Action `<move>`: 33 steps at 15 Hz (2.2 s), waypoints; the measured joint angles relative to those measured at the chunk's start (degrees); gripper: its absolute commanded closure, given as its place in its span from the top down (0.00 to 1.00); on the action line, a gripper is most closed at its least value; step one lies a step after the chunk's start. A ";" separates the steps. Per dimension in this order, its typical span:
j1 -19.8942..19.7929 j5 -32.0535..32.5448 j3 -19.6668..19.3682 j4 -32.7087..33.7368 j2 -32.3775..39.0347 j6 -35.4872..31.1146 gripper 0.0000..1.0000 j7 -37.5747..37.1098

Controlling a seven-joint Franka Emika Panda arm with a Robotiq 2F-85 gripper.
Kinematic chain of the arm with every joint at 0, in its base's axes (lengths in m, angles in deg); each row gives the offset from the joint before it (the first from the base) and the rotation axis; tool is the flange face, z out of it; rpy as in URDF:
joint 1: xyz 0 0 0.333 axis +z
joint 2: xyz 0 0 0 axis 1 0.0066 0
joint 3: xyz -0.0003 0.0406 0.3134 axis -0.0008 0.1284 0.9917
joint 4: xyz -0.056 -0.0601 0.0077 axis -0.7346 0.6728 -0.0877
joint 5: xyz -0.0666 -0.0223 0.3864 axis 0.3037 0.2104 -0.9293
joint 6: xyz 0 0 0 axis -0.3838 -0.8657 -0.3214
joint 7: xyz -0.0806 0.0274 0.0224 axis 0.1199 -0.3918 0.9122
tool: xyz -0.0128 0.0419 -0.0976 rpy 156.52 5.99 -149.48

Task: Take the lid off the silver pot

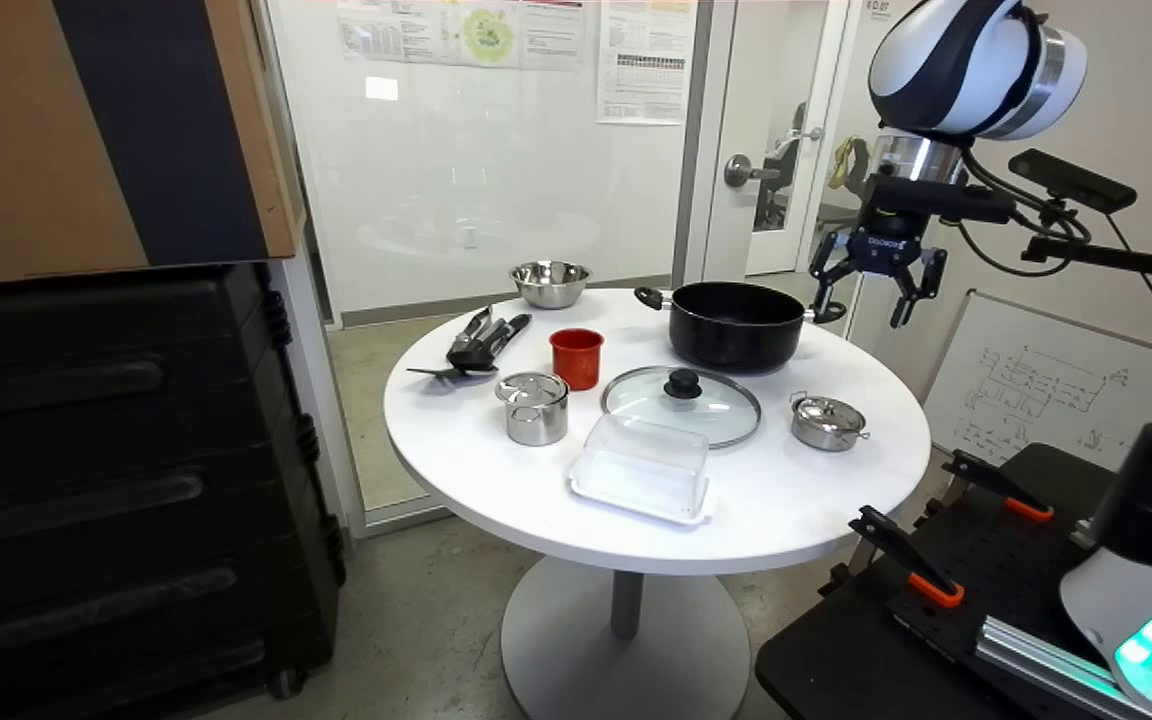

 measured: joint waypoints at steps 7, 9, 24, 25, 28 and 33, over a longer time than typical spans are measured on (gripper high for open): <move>-0.04 -2.08 -1.60 0.51 8.74 -8.61 1.00 -1.07; -0.04 -2.08 -1.68 0.88 11.18 -10.25 1.00 -1.60; 1.77 -6.19 -1.79 2.81 22.13 -16.90 0.92 -1.38; 2.01 -6.75 -1.67 3.01 22.59 -17.28 0.90 -1.38; 2.55 -8.41 -1.14 3.89 23.98 -18.15 0.88 -1.37; 3.25 -9.64 -0.48 4.74 25.80 -19.35 0.89 -1.37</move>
